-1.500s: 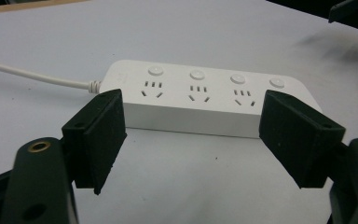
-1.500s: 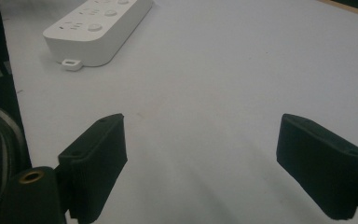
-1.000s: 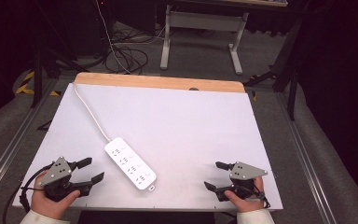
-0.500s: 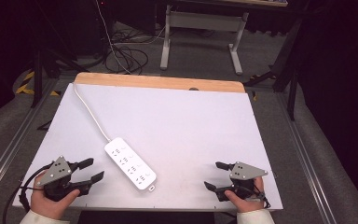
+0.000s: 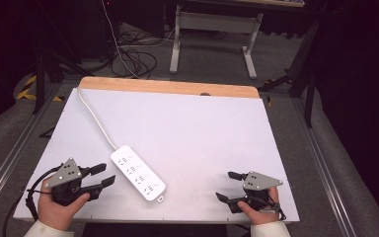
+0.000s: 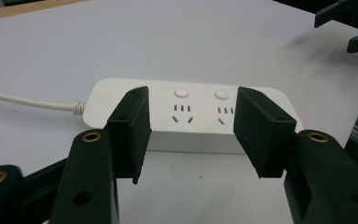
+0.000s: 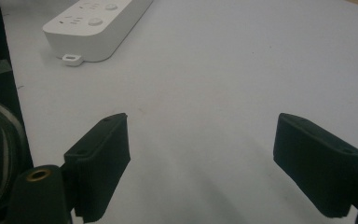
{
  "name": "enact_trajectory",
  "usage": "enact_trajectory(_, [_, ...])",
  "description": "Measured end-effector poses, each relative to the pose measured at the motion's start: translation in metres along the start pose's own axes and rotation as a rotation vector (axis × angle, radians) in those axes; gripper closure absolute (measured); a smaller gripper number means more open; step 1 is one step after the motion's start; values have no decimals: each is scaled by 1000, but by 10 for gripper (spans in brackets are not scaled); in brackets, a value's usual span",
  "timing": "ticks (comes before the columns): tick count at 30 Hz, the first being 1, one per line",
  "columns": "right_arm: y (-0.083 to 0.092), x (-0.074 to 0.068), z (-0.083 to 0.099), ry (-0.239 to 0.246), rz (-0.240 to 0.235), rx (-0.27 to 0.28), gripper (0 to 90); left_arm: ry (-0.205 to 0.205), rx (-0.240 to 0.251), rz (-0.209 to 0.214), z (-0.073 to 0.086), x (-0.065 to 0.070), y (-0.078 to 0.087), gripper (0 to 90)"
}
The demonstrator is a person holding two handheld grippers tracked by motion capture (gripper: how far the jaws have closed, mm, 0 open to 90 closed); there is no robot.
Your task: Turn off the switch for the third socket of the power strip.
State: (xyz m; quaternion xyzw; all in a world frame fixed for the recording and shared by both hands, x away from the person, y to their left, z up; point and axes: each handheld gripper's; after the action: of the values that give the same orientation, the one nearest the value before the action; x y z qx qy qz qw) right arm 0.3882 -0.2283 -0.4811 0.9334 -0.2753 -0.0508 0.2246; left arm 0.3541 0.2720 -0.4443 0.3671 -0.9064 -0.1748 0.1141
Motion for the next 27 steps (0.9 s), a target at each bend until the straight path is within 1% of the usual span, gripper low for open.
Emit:
enact_trajectory(5, [0,0,0,1,-1,2,190,-7,-3,12,-11,2,-6,479])
enact_trajectory(6, [0,0,0,1,0,0,189,-16,-7,12,-13,2,-7,480])
enact_trajectory(8, [0,0,0,0,-1,0,189,-10,-8,25,-16,3,-10,483])
enact_trajectory(10, [0,0,0,0,-2,0,189,-13,-9,28,-19,4,-13,486])
enact_trajectory(16, [0,0,0,1,-3,1,192,-24,-13,46,-26,6,-21,488])
enact_trajectory(19, [0,0,0,2,-6,-1,194,-19,-17,55,-29,9,-26,489])
enact_trajectory(23, [0,0,1,1,-5,1,194,-23,-18,66,-33,11,-32,492])
enact_trajectory(25, [0,0,1,1,-6,1,194,-27,-22,70,-35,12,-35,493])
enact_trajectory(26, [0,1,1,1,-6,1,194,-40,-23,66,-36,12,-36,493])
enact_trajectory(27, [0,1,1,2,-7,1,194,-36,-25,73,-37,13,-38,492])
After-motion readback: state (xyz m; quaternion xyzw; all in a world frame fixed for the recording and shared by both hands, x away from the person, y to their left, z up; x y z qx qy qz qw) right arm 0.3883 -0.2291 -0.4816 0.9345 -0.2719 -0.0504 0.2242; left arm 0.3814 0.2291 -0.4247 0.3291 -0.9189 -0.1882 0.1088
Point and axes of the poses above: each handheld gripper's, and its own axes: y roughly backward along the jaws, z roughly out of its underside, x roughly to its right, and after that the axes turned 3 degrees about x, right-handed
